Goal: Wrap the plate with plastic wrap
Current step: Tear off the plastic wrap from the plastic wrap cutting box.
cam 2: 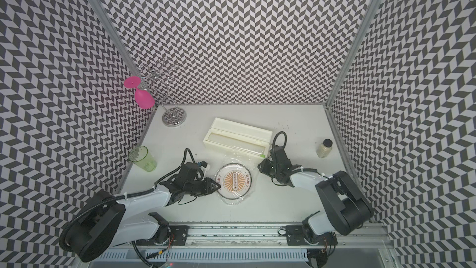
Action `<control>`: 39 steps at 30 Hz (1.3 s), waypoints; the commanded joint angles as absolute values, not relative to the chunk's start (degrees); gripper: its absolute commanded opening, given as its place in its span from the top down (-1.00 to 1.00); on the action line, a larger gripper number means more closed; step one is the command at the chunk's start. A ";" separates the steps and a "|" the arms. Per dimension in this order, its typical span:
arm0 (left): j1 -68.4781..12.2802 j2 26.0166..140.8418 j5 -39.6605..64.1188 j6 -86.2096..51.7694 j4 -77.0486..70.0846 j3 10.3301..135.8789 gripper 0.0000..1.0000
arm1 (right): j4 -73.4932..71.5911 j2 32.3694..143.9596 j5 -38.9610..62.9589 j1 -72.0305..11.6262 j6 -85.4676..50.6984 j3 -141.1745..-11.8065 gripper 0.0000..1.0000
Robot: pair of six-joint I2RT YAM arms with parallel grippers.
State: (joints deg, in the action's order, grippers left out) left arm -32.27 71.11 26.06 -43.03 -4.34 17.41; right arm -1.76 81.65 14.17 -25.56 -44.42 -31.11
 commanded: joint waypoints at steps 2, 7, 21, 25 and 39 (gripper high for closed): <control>-32.60 71.63 24.88 -42.91 -2.96 16.61 0.40 | 4.23 75.45 15.64 -23.16 -42.39 -32.86 0.09; -32.61 72.74 25.14 -42.80 -3.52 16.61 0.41 | 2.02 74.93 17.75 -22.76 -44.22 -34.23 -0.02; -32.57 73.19 25.23 -42.37 -3.69 16.86 0.43 | -2.22 85.36 5.50 -25.05 -47.64 -39.78 0.45; -32.56 73.41 25.28 -42.19 -3.69 17.11 0.43 | -0.34 88.40 3.35 -25.04 -45.90 -43.07 0.54; -32.60 75.46 25.94 -41.66 -4.58 17.87 0.43 | 1.60 92.05 4.00 -27.02 -44.04 -41.82 0.54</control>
